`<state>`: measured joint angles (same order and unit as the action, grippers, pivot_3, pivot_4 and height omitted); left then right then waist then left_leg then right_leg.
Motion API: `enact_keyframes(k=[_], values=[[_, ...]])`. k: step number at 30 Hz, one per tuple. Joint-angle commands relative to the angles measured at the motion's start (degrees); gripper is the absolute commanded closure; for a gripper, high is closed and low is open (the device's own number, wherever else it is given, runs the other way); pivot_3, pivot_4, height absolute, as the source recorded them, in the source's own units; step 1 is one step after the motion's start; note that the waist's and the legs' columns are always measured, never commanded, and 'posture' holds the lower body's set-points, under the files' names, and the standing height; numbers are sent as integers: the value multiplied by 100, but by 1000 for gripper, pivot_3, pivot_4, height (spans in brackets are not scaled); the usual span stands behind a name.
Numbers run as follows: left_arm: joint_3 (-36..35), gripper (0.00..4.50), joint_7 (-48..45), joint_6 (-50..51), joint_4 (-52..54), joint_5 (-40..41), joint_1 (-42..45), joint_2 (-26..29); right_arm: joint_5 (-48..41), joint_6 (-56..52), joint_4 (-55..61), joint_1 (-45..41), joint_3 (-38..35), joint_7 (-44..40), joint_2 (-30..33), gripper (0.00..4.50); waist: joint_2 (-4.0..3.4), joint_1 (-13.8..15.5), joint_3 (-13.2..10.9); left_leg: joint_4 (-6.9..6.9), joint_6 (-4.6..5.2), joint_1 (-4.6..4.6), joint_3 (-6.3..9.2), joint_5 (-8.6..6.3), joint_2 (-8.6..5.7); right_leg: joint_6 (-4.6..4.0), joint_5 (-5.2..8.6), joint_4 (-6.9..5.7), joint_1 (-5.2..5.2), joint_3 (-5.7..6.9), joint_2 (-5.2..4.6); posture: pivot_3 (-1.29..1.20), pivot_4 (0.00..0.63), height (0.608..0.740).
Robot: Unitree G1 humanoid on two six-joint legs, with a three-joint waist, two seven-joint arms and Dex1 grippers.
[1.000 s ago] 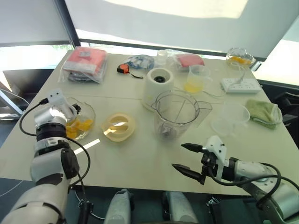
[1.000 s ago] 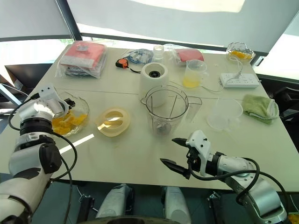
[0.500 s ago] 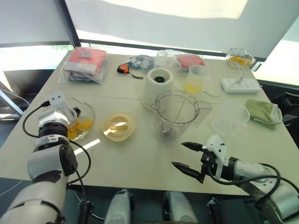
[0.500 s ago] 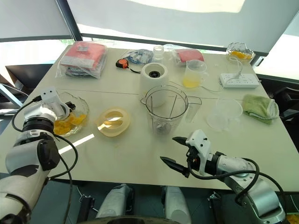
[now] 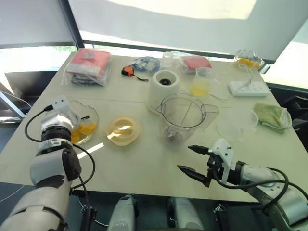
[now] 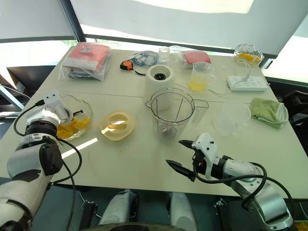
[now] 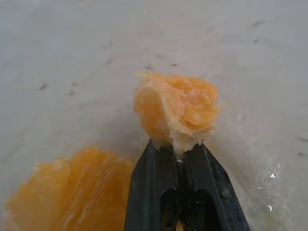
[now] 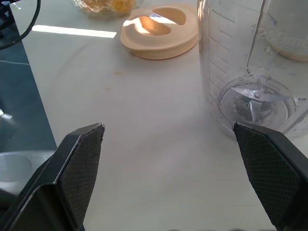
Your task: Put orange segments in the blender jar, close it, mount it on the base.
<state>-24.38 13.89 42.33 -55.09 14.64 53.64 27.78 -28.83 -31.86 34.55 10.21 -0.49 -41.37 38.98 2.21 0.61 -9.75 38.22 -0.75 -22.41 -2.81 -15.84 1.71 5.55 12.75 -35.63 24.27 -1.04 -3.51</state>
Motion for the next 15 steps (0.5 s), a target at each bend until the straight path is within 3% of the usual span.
enact_keyframes(k=[1,5,9,12,15], values=[[20,4480,-60,761,1302,136,-124,50,-14,113,38,-17,-80,-36,-24,0,2,-5,-1,0,0,-2,1,0,0,0,0,0,2,0,0,0,150,740],[35,4480,-376,2186,3247,405,-616,268,-246,28,19,52,-393,-13,-52,0,4,-36,-2,-1,-1,-5,2,0,2,0,0,-2,7,-1,-1,0,150,740],[292,4480,-1113,2964,4374,644,-963,690,-564,-105,14,73,-754,5,-53,0,3,-74,-2,-2,-1,-2,1,0,4,-1,0,-6,8,-2,-1,0,150,740],[1222,4480,-2888,2798,5186,1041,-1272,1706,-981,-325,117,206,-1197,2,2,0,3,-109,-3,-2,-3,1,3,1,4,-21,12,-20,10,-1,-1,0,150,740],[1816,4480,-4736,1923,5552,1301,-1172,2444,-1612,-677,223,348,-1764,113,5,0,1,-103,-4,-3,-5,-2,3,2,6,-30,17,-22,17,-1,-5,0,150,740]])
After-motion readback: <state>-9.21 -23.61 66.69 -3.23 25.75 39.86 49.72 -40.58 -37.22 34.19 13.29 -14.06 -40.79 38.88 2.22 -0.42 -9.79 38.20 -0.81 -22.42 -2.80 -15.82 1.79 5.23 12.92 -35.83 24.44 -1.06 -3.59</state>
